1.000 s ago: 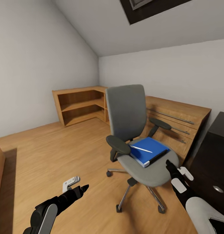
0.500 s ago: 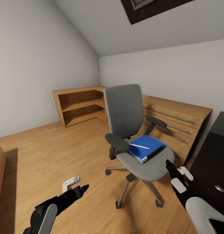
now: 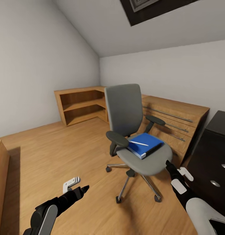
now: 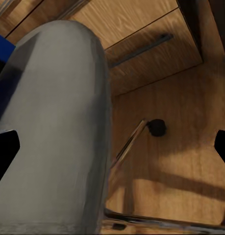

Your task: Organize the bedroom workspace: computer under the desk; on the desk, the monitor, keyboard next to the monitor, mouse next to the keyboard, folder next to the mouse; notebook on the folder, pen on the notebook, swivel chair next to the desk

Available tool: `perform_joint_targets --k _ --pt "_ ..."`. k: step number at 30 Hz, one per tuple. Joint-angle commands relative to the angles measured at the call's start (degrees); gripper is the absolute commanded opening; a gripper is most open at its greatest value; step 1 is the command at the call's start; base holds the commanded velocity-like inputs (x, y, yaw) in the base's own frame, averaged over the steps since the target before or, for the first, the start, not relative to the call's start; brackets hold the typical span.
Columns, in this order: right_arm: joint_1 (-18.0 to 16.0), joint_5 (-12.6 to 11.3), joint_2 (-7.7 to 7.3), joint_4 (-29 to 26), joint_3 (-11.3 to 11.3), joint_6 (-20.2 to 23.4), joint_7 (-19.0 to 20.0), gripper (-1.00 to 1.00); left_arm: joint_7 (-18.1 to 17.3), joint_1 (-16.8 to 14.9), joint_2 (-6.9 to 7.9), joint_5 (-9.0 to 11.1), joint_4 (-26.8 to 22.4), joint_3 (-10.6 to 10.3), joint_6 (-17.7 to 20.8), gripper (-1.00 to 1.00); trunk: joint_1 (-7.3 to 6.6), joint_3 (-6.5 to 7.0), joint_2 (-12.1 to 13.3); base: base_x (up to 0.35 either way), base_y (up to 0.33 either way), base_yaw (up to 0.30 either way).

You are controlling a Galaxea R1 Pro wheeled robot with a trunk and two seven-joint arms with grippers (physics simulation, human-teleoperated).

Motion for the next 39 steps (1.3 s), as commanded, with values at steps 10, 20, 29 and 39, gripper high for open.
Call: perform_joint_targets --k 10,20,29,39 --pt "-0.03 -0.59 0.35 0.04 0.14 -0.19 0.13 1.00 0.44 -0.03 -0.04 0.61 -0.03 0.08 0.30 1.00 -0.04 -0.05 -0.03 -0.253 0.011 0.000" --pt "0.01 2.84 1.39 0.31 0.68 -0.12 5.33 1.00 0.46 -0.03 -0.06 0.61 -0.03 0.05 0.30 1.00 -0.04 -0.05 -0.03 -0.020 0.003 0.000" --pt "0.12 3.55 2.96 0.31 0.74 -0.11 10.57 1.00 0.46 -0.03 -0.10 0.53 -0.03 0.00 0.30 1.00 -0.04 -0.05 -0.03 0.000 0.000 0.000" --pt "0.14 3.57 3.59 0.73 0.73 -0.05 11.53 1.00 0.39 -0.03 -0.08 0.53 -0.03 0.00 0.30 1.00 -0.04 -0.05 -0.03 0.057 0.000 0.000"
